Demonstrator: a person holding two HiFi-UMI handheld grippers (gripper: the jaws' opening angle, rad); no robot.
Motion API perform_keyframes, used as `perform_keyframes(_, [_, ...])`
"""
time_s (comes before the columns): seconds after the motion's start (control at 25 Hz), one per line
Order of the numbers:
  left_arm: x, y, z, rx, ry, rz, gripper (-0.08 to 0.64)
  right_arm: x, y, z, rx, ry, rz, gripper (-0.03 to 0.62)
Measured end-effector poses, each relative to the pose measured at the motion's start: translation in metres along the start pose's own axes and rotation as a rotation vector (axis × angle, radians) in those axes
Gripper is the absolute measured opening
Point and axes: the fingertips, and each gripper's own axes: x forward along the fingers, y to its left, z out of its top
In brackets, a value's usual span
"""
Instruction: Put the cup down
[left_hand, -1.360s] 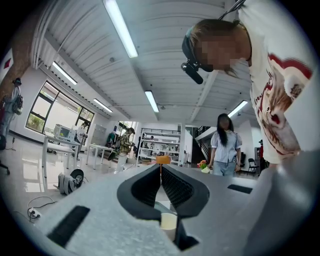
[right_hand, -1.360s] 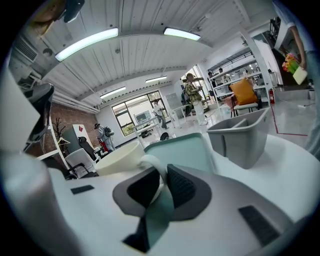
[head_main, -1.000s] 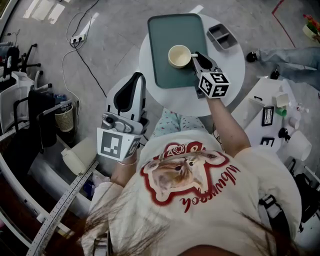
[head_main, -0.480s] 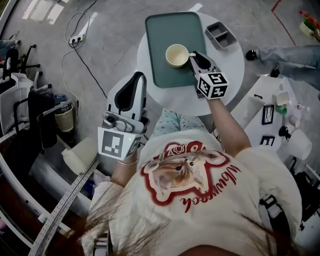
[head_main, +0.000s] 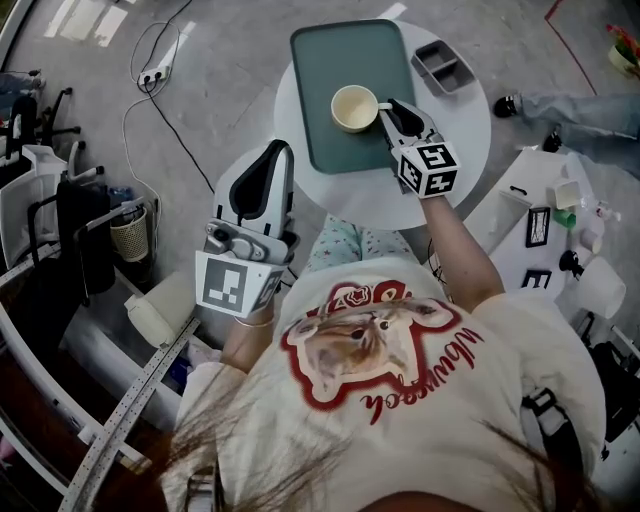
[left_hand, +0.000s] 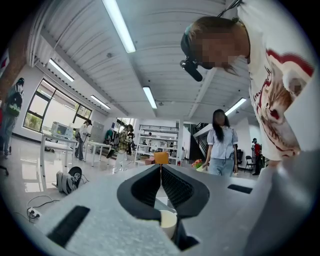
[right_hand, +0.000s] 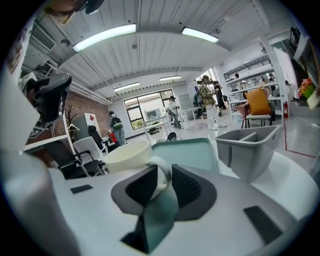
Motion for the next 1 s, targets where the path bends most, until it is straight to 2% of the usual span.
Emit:
perform_keyframes(0.2, [0.001,0.0,-0.003,0.002,0.007,-0.008,0.015,-0.001,0.0,0.001,0.018,0.006,0.012,0.071])
perform_keyframes(0.44, [0.001,-0.001,-0.004,0.011,0.005,-0.013,0.015,-0.005,0.0,0.002,-0.048,0.037,-0.009,0.071])
perform_keyframes(0.6, [0.0,0.0,-0.004,0.017,0.004,-0.017,0.015,-0.008,-0.002,0.004,-0.024,0.028,-0.013,0.072])
perform_keyframes(1.0, [0.015,-0.011,-0.01,-0.014,0.0,-0.029,0.015,-0.019,-0.007,0.0,-0.04,0.04,-0.009,0.075])
